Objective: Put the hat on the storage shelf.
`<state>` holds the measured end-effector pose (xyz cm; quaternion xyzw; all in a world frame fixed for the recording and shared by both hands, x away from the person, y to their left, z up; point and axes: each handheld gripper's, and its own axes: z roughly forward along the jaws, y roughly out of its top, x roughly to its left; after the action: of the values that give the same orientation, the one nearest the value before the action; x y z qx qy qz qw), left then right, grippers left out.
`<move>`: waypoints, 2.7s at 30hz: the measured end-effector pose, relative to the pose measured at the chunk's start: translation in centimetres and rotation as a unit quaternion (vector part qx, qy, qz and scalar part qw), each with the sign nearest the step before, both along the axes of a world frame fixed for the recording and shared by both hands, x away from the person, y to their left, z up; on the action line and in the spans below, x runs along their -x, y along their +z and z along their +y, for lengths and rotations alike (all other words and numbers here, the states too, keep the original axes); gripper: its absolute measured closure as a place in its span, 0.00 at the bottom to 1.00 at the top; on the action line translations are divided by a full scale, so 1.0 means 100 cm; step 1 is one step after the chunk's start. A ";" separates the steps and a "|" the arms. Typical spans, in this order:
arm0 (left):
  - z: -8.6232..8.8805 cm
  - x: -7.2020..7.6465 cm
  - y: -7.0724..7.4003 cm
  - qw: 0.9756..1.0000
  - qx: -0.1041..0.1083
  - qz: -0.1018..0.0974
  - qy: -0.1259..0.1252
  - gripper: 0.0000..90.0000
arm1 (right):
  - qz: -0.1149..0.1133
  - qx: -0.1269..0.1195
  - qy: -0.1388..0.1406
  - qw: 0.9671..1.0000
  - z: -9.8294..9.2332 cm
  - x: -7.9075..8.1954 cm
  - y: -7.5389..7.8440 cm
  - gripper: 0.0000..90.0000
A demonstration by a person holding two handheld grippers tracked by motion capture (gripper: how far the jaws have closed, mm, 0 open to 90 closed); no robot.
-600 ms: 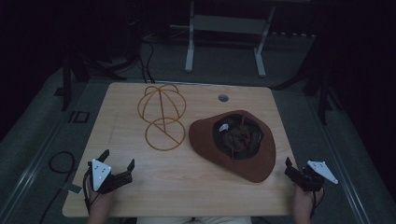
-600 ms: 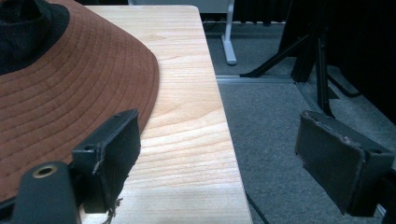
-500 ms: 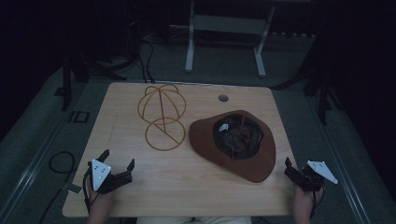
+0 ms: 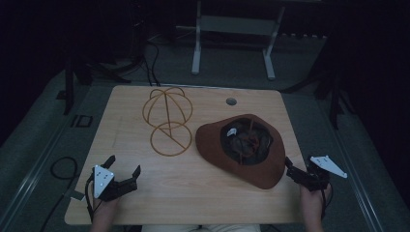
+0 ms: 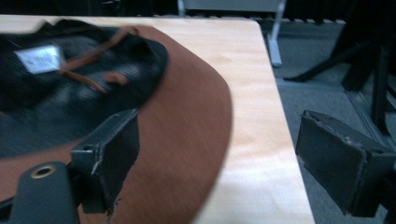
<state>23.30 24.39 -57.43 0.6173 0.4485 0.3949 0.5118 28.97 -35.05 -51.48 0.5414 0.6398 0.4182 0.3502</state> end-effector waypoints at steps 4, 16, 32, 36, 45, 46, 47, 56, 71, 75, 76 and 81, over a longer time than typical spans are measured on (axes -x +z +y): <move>-0.002 0.000 0.001 1.000 -0.012 0.012 -0.004 0.06 | 0.006 0.004 0.023 1.000 0.010 -0.013 0.016 0.15; -0.004 0.002 0.003 0.999 0.009 0.021 -0.023 0.05 | 0.036 0.012 0.065 0.997 0.030 -0.066 0.037 0.15; -0.008 0.001 0.003 0.999 0.010 0.041 -0.033 0.03 | 0.112 0.041 0.075 0.990 0.052 -0.138 0.007 0.18; -0.006 0.001 0.003 0.998 0.017 0.046 -0.033 0.03 | 0.141 0.047 0.066 0.987 0.057 -0.152 -0.004 0.25; -0.006 0.001 0.002 0.998 0.019 0.046 -0.032 0.03 | 0.164 0.101 0.024 0.981 0.069 -0.163 -0.025 0.46; -0.006 0.001 0.002 0.998 0.021 0.042 -0.030 0.03 | 0.162 0.110 0.019 0.980 0.070 -0.163 -0.026 0.47; -0.006 0.001 0.002 0.999 0.021 0.038 -0.030 0.03 | 0.162 0.110 0.019 0.980 0.070 -0.163 -0.026 0.47; -0.007 0.001 0.002 0.998 0.035 0.039 -0.039 0.03 | 0.136 0.153 0.016 0.979 0.074 -0.160 -0.032 0.83; -0.008 0.001 0.005 0.997 0.018 0.067 -0.028 0.05 | 0.049 0.086 0.019 0.995 0.061 -0.138 0.033 0.94; -0.006 0.001 0.011 0.995 0.043 0.088 -0.035 0.05 | 0.029 0.071 0.021 0.997 0.057 -0.130 0.054 0.94; -0.006 0.001 0.014 0.994 0.049 0.094 -0.037 0.05 | 0.018 0.071 0.021 0.997 0.056 -0.125 0.064 0.94; -0.014 0.001 0.030 0.992 0.051 0.102 -0.054 0.05 | -0.007 0.075 0.025 0.997 0.055 -0.116 0.085 0.94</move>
<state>23.20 22.97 -54.42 0.6505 0.4840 0.2783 0.5148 40.60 -29.50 -42.95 0.4946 0.6799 0.3819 0.3837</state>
